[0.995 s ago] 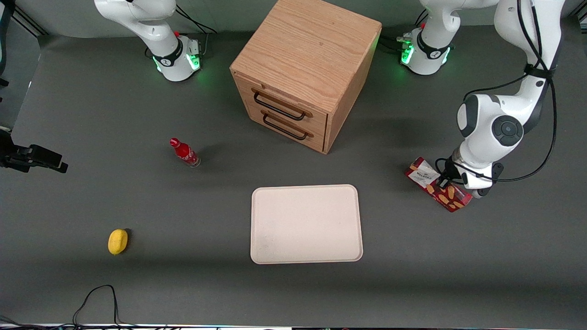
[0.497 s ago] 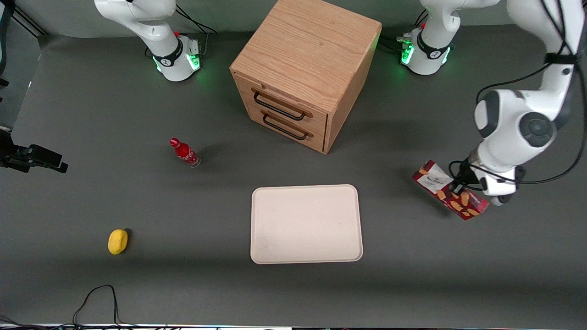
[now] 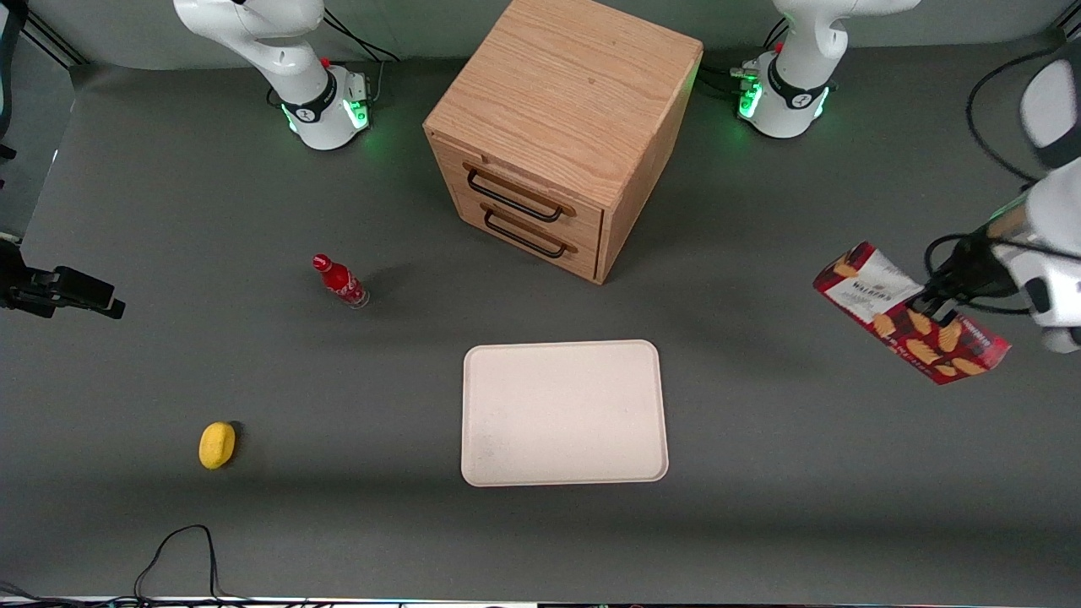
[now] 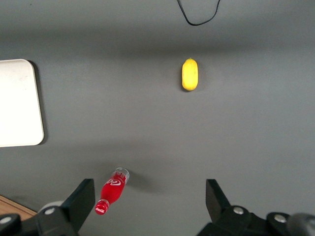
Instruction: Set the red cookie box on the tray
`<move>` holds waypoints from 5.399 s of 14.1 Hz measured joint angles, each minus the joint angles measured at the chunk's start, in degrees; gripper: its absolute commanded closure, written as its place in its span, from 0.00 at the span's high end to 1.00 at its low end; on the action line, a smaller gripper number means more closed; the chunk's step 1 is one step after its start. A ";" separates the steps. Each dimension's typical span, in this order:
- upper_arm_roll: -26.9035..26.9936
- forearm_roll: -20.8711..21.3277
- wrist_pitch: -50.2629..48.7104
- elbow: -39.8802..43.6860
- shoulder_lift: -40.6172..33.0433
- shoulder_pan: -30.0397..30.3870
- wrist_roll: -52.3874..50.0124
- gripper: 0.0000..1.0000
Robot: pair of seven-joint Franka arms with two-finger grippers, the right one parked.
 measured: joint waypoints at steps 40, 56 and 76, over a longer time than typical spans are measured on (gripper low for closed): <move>-2.57 4.31 20.57 21.71 43.79 -23.57 24.81 0.00; -2.79 7.27 9.77 24.91 35.34 -23.97 23.22 1.00; -1.67 5.73 -5.57 -7.00 -6.21 3.00 56.41 1.00</move>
